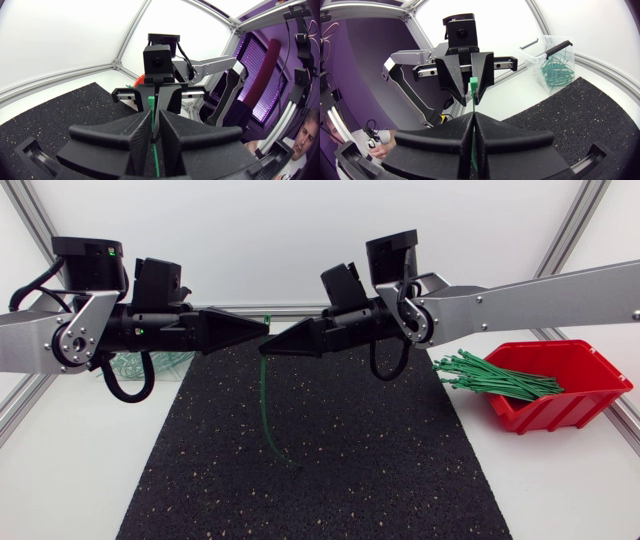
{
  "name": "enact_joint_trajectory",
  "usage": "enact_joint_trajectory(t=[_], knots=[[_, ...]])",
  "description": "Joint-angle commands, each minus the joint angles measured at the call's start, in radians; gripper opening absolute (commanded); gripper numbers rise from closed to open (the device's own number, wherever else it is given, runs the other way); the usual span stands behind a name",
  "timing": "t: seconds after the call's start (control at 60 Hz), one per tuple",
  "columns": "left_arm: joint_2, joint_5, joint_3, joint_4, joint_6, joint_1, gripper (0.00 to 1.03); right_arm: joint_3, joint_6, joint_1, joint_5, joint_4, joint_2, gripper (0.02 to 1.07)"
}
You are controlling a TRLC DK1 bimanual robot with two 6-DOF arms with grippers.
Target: Take a green cable tie from the red box, thread the tail through the head to close it, then place it in the transparent bin on the left.
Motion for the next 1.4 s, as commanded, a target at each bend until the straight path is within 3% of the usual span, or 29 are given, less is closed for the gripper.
enact_joint_trajectory(t=[0.0,0.733,1.383], knots=[[-0.011,0.012,-0.028,0.013,-0.021,-0.003,0.13,-0.027,0.023,0.008,-0.008,0.010,0.000,0.08],[-0.009,0.009,-0.039,0.024,-0.021,-0.020,0.04,-0.047,0.020,0.005,-0.006,0.035,-0.019,0.08],[-0.016,-0.012,-0.051,0.028,-0.018,-0.023,0.04,-0.067,0.020,-0.013,0.001,0.041,-0.075,0.08]])
